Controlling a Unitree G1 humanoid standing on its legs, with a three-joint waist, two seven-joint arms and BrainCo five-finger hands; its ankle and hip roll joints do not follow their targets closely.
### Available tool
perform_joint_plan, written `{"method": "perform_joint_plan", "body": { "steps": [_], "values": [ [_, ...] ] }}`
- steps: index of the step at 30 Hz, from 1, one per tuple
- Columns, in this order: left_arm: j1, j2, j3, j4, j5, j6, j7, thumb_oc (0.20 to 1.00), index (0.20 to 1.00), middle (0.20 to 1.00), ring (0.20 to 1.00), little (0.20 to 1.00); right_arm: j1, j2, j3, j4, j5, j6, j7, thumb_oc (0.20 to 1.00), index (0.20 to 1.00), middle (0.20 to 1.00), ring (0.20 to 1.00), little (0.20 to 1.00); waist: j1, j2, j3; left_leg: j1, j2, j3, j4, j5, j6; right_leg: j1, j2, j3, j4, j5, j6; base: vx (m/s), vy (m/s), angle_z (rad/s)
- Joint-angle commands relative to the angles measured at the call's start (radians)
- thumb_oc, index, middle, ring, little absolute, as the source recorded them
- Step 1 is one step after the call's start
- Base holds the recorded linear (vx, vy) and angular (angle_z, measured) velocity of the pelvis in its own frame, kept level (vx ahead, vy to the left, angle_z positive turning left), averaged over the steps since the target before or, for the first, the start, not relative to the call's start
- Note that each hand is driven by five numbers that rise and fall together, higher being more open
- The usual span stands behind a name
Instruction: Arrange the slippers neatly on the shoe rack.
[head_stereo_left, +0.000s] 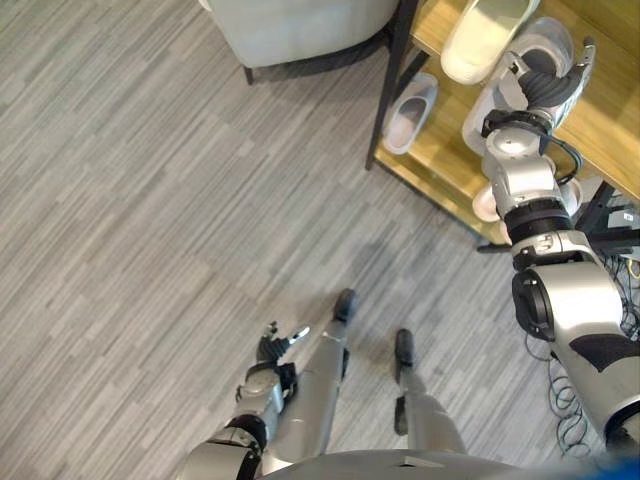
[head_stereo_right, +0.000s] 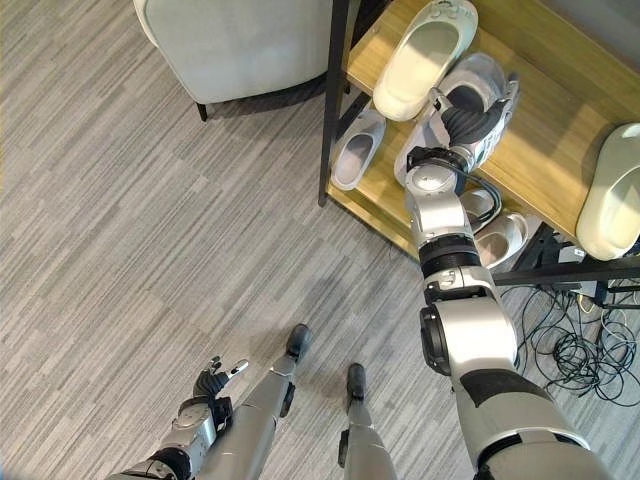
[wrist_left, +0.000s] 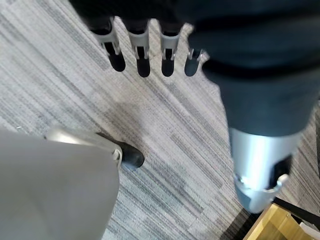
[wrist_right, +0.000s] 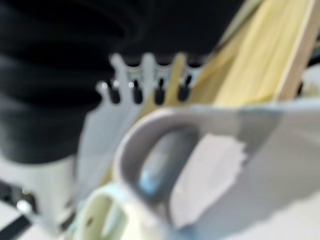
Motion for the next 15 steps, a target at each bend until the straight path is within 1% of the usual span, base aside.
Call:
{"method": "perform_joint_plan", "body": {
  "steps": [1,2,3,4,10,12,13,14,15],
  "values": [
    [-0.085,-0.027,0.003,0.035,-0.020,-0.010,0.011,1.000,1.000,1.000,1.000,1.000,-0.078,-0.126,-0.006,-0.059,-0.089,0.000,-0.127,1.000,1.000,1.000,1.000,1.000,0.024,0.031,0.033,0.152,0.017,-0.139,-0.201,0.020,-0.094,0.095,0.047,-0.038,0.002,-0.073,-0.043,0.00,0.000,0.00],
    [-0.086,-0.027,0.002,0.035,-0.020,-0.010,0.011,1.000,1.000,1.000,1.000,1.000,-0.078,-0.126,-0.007,-0.059,-0.089,0.000,-0.127,1.000,1.000,1.000,1.000,1.000,0.025,0.031,0.033,0.153,0.017,-0.139,-0.202,0.020,-0.094,0.095,0.047,-0.038,0.002,-0.073,-0.043,0.03,0.030,-0.01],
    [-0.095,-0.028,-0.002,0.033,-0.017,-0.005,0.008,1.000,1.000,1.000,1.000,1.000,-0.074,-0.128,-0.044,-0.076,-0.079,-0.023,-0.160,1.000,1.000,1.000,1.000,1.000,0.026,0.035,0.035,0.159,0.017,-0.135,-0.215,0.028,-0.097,0.094,0.049,-0.042,0.002,-0.076,-0.043,0.02,0.021,0.08],
    [-0.097,-0.028,-0.001,0.033,-0.017,-0.004,0.006,1.000,1.000,1.000,1.000,1.000,-0.066,-0.132,-0.055,-0.075,-0.080,-0.027,-0.169,1.000,1.000,1.000,1.000,1.000,0.026,0.036,0.035,0.161,0.017,-0.135,-0.219,0.030,-0.098,0.094,0.050,-0.042,0.002,-0.076,-0.042,0.02,0.021,0.10],
    [-0.100,-0.033,-0.001,0.049,-0.019,-0.011,0.011,1.000,1.000,1.000,1.000,1.000,-0.047,-0.137,-0.071,-0.080,-0.078,-0.026,-0.156,1.000,1.000,1.000,1.000,1.000,0.024,0.033,0.036,0.169,0.021,-0.132,-0.224,0.030,-0.100,0.096,0.050,-0.044,0.002,-0.075,-0.040,0.01,0.004,0.04],
    [-0.101,-0.034,0.001,0.055,-0.023,-0.011,0.010,1.000,1.000,1.000,1.000,1.000,-0.055,-0.128,-0.061,-0.071,-0.071,-0.028,-0.131,1.000,1.000,1.000,1.000,1.000,0.024,0.030,0.039,0.170,0.023,-0.129,-0.221,0.026,-0.099,0.097,0.049,-0.043,0.002,-0.072,-0.039,0.00,0.000,0.00],
    [-0.105,-0.035,0.005,0.057,-0.027,-0.010,0.007,1.000,1.000,1.000,1.000,1.000,-0.067,-0.111,-0.044,-0.045,-0.044,-0.030,-0.078,1.000,1.000,1.000,1.000,1.000,0.023,0.027,0.042,0.165,0.026,-0.124,-0.211,0.021,-0.099,0.096,0.048,-0.045,0.002,-0.069,-0.036,0.00,0.000,0.00],
    [-0.105,-0.035,0.005,0.057,-0.027,-0.010,0.007,1.000,1.000,1.000,1.000,1.000,-0.068,-0.111,-0.043,-0.044,-0.043,-0.031,-0.078,1.000,1.000,1.000,1.000,1.000,0.023,0.027,0.042,0.165,0.026,-0.124,-0.211,0.021,-0.099,0.096,0.048,-0.045,0.002,-0.069,-0.036,0.00,0.000,0.00],
    [-0.106,-0.036,0.002,0.058,-0.026,-0.010,0.007,1.000,1.000,1.000,1.000,1.000,-0.081,-0.097,-0.032,-0.022,-0.020,-0.023,-0.037,1.000,1.000,1.000,1.000,1.000,0.021,0.024,0.043,0.160,0.025,-0.122,-0.202,0.015,-0.097,0.095,0.047,-0.045,0.002,-0.068,-0.035,0.00,0.000,0.00]
  ]
}}
